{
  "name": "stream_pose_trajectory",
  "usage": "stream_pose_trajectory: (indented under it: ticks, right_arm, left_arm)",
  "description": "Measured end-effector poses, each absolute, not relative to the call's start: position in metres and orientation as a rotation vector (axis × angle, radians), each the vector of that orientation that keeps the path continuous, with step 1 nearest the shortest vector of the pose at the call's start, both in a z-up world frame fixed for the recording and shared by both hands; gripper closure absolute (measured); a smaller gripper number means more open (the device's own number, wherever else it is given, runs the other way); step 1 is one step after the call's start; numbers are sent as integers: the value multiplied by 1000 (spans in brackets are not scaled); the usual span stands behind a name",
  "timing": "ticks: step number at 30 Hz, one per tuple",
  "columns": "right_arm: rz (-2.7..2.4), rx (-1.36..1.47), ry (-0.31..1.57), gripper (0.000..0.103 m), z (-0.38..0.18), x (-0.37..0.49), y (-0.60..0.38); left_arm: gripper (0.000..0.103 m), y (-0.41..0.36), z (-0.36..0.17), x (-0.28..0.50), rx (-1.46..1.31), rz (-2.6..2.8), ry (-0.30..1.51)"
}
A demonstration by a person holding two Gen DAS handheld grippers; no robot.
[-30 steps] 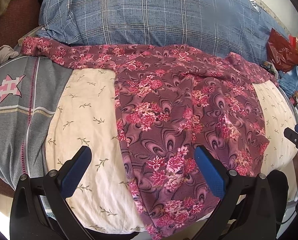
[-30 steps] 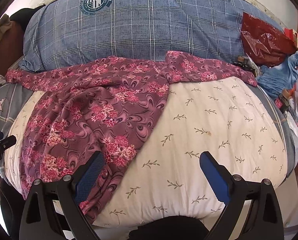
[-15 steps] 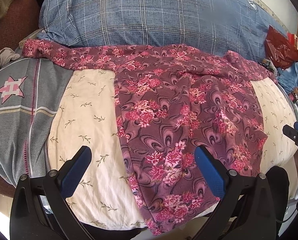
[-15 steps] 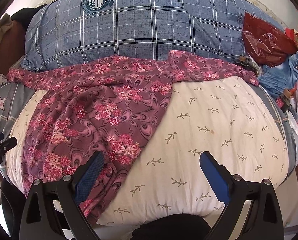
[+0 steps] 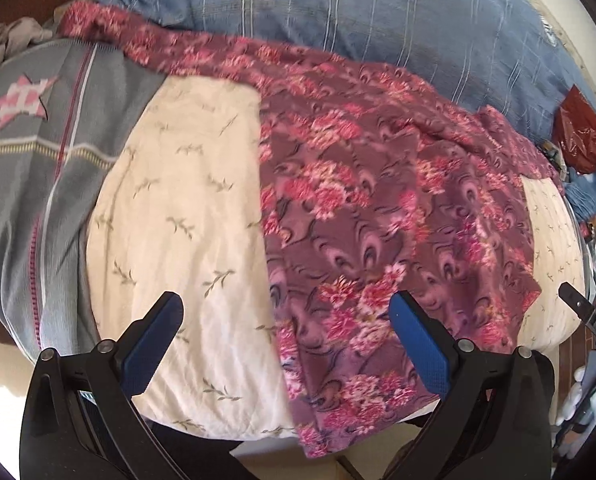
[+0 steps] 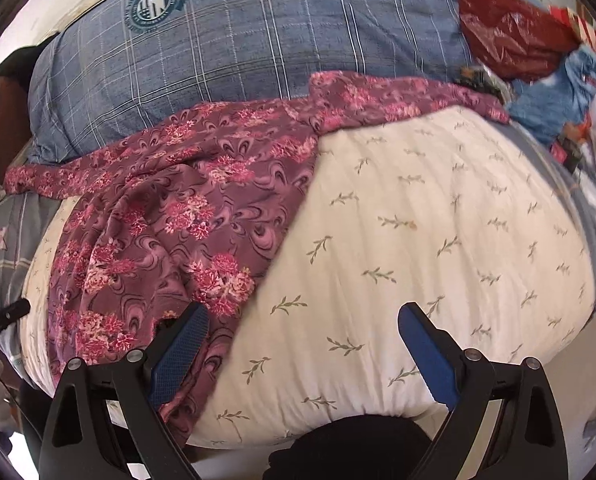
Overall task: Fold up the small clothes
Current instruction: 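Pinch the garment hem with the left gripper while the right gripper pinches it too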
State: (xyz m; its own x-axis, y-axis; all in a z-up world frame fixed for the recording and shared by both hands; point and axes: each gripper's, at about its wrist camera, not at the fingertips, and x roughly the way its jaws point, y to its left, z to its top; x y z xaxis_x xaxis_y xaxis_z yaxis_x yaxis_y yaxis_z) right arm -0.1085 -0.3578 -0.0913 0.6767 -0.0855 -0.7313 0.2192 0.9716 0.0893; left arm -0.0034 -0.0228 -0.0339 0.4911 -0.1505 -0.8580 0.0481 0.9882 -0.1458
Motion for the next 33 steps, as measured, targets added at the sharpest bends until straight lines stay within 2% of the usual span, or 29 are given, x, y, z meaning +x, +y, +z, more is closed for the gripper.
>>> stream_pose_trajectory:
  ticks: [8,10,11,12,13,14,15,16,19,26,31,33]
  right_arm:
    - [-131,261,838,13,-108,-85,-355]
    - [-114,280,848,18,-114,-76,-350]
    - [-91,292,860,21,-119,-72,-346]
    - [-78,292,870,27,-125,-68,-342]
    - [-86,267,860,28,-127,-67,-337]
    - [-76,225,829,35,-126,-68,-329]
    - [-30,207,821,71,-127,-67,-324]
    - [2,213,836,97,-129,-65,-323]
    - [53,269,828,99,-126,-66,-330]
    - [-43,408,658,99,-74,-95,-419]
    - [-200,453,746,103,-88,-100,-473]
    - [-206,512,744,95,-92,-106,-481]
  left_arm:
    - [0,-45,-56,-4,-160,-201,1155]
    - [1,-54,-66,-4,-198,-234,1204]
    - [8,-57,-70,-3,-219,-247,1222]
    - [10,-61,-71,-4,-211,-234,1218]
    - [22,-63,-69,-5,-195,-225,1205]
    - [50,-66,-65,-5,-154,-221,1185]
    - [64,-68,-63,-5,-118,-211,1179]
    - [82,-67,-62,-3,-89,-204,1176]
    - [100,-50,-55,2,-139,-201,1185]
    - [100,-13,-50,5,-184,-167,1190]
    - [99,-12,-55,-1,-171,-193,1235]
    - [93,-14,-49,-5,-162,-226,1213]
